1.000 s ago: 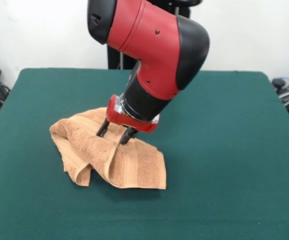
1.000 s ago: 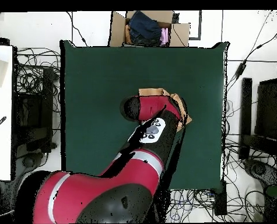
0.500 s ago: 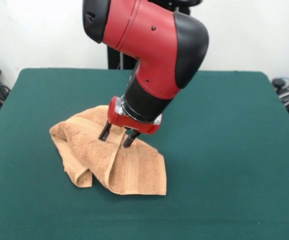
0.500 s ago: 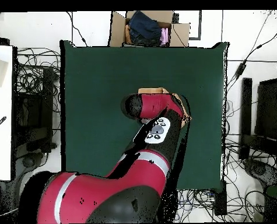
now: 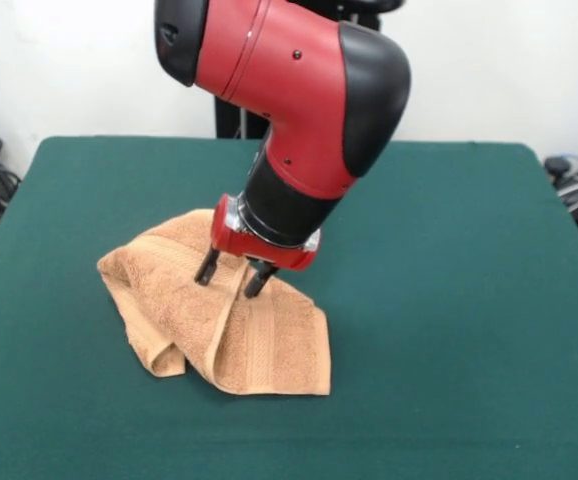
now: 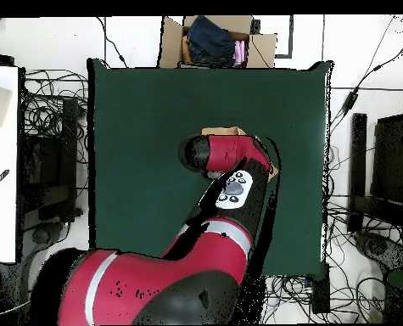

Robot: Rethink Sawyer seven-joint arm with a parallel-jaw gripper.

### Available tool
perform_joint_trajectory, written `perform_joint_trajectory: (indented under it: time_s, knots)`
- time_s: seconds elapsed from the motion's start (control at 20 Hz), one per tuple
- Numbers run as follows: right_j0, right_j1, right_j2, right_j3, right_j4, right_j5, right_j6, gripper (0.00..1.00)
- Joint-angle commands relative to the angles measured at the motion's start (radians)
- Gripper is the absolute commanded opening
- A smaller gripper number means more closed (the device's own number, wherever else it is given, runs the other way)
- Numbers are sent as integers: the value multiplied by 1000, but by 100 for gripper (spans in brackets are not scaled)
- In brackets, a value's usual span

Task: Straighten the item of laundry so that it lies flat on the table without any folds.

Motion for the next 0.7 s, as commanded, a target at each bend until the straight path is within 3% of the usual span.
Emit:
perform_joint_trajectory:
  time_s: [0.05, 0.7]
  knots:
    - [-12, 28, 134, -27, -21, 57, 18, 100]
    - [-20, 41, 135, -47, -16, 58, 22, 100]
